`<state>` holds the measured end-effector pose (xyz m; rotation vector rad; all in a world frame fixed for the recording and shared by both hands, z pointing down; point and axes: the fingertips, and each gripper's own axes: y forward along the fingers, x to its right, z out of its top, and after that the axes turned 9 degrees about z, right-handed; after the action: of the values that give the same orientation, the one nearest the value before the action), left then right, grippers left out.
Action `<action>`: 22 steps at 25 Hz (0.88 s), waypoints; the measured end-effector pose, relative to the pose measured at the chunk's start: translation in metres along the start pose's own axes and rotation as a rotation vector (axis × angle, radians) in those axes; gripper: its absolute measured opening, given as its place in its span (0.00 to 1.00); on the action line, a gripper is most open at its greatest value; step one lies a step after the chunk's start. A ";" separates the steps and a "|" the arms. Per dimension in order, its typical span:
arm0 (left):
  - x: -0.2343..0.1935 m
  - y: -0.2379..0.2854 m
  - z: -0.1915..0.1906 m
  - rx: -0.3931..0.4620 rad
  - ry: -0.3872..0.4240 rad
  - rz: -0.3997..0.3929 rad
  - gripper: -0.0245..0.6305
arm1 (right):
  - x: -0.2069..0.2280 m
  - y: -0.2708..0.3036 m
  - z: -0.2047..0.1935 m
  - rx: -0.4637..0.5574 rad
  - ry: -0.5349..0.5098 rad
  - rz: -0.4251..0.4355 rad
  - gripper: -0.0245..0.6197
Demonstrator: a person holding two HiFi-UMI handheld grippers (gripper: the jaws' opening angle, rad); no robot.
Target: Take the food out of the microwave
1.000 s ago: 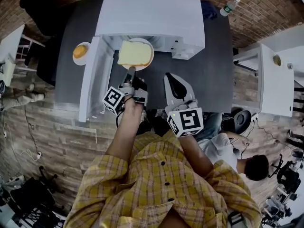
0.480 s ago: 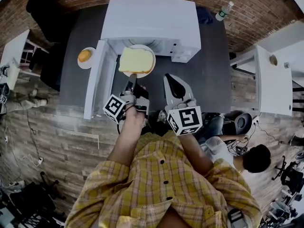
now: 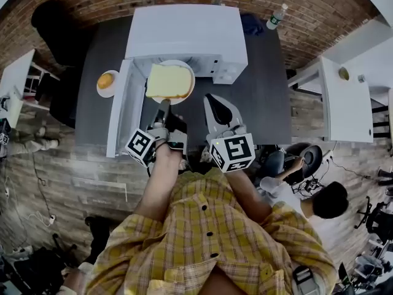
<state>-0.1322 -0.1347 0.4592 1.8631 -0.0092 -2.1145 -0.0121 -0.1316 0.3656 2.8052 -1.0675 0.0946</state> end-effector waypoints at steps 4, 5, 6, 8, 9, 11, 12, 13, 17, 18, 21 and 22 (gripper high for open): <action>0.020 -0.003 -0.006 -0.006 -0.034 -0.047 0.05 | 0.003 0.000 0.007 0.010 0.000 0.001 0.04; 0.023 -0.004 -0.006 -0.008 -0.030 -0.049 0.05 | 0.004 0.001 0.008 0.012 0.001 0.000 0.04; 0.026 -0.005 -0.007 -0.009 -0.024 -0.051 0.05 | 0.005 0.001 0.009 0.012 0.001 -0.001 0.04; 0.031 -0.006 -0.009 -0.012 -0.014 -0.062 0.05 | 0.006 0.001 0.011 0.015 -0.002 -0.003 0.04; 0.034 -0.006 -0.010 -0.013 -0.011 -0.067 0.05 | 0.007 0.002 0.012 0.017 -0.003 -0.003 0.04; 0.041 -0.006 -0.011 -0.015 -0.007 -0.075 0.05 | 0.008 0.003 0.015 0.022 -0.002 -0.004 0.04; 0.044 -0.006 -0.011 -0.014 -0.006 -0.078 0.05 | 0.009 0.003 0.017 0.024 -0.001 -0.004 0.04; 0.046 -0.007 -0.011 -0.013 -0.004 -0.081 0.05 | 0.009 0.003 0.017 0.025 0.002 -0.003 0.04; 0.060 -0.008 -0.015 -0.009 0.007 -0.100 0.05 | 0.012 0.001 0.021 0.028 -0.001 0.003 0.04; 0.065 -0.008 -0.016 -0.009 0.007 -0.106 0.05 | 0.014 0.001 0.023 0.032 -0.003 0.003 0.04; 0.076 -0.011 -0.018 -0.008 0.014 -0.120 0.05 | 0.018 0.001 0.031 0.045 -0.009 0.001 0.04; 0.078 -0.011 -0.019 -0.008 0.019 -0.123 0.05 | 0.019 0.000 0.034 0.050 -0.012 0.000 0.04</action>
<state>-0.1243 -0.1395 0.3784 1.9244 0.1211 -2.1737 0.0024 -0.1496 0.3342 2.8539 -1.0827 0.1056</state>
